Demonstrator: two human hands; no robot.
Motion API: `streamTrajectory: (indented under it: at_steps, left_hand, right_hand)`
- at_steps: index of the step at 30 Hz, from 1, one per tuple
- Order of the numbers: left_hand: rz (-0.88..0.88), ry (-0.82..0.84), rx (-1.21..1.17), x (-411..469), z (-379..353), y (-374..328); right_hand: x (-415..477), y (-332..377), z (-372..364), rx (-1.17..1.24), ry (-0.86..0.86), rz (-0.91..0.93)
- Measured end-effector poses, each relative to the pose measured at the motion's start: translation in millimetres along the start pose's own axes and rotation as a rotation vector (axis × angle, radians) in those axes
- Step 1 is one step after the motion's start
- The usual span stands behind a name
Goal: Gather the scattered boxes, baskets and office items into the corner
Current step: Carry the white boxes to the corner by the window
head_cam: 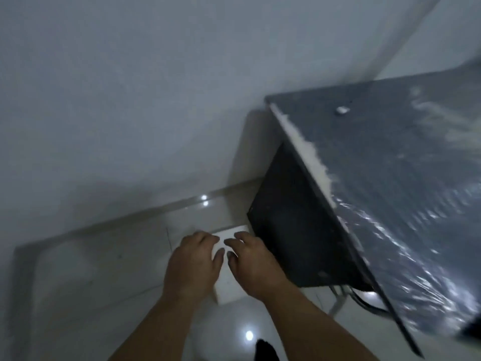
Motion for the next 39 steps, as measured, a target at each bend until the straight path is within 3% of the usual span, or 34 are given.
streamTrajectory:
  at_steps: [5, 9, 11, 13, 16, 18, 22, 26, 30, 39]
  left_hand:
    - [-0.204, 0.012, 0.022, -35, 66, -95]
    - [-0.298, 0.207, 0.011, -57, 49, -162]
    - [-0.416, 0.364, 0.062, -80, 20, -200]
    - [-0.508, 0.464, 0.014, -99, 0, -206]
    - [-0.713, 0.662, -0.002, -156, -62, -248]
    - [-0.838, 0.804, -0.005, -199, -101, -284]
    - [-1.026, 1.027, -0.012, -298, -169, -366]
    - [-1.132, 1.124, -0.175, -410, -211, -439]
    - [-1.228, 1.111, -0.309, -502, -241, -489]
    - [-1.395, 1.127, -0.227, -580, -339, -593]
  right_hand:
    - [-78, 25, 119, -0.001, -0.145, -0.079]
    - [-147, 5, 159, -0.103, -0.119, -0.254]
    - [-201, -16, 164, -0.155, -0.102, -0.363]
    - [-233, -18, 157, -0.233, -0.142, -0.312]
    - [-340, -44, 146, -0.233, -0.178, -0.465]
    - [-414, -66, 124, -0.145, -0.077, -0.630]
    - [-565, -98, 95, -0.004, -0.131, -1.029]
    - [-698, -109, 79, 0.019, -0.225, -1.249]
    - [-792, -121, 78, 0.048, -0.342, -1.428]
    - [-898, -194, 72, 0.070, -0.484, -1.667]
Point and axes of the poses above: each hand's wrist, its own x-axis towards the middle knuckle, its own z-axis out of the back of the hand, y = z × x, the point moved 3 cm from there along x, towards the middle knuckle, and after that the axes turned 13 degrees about -x, right-handed, at the moved point
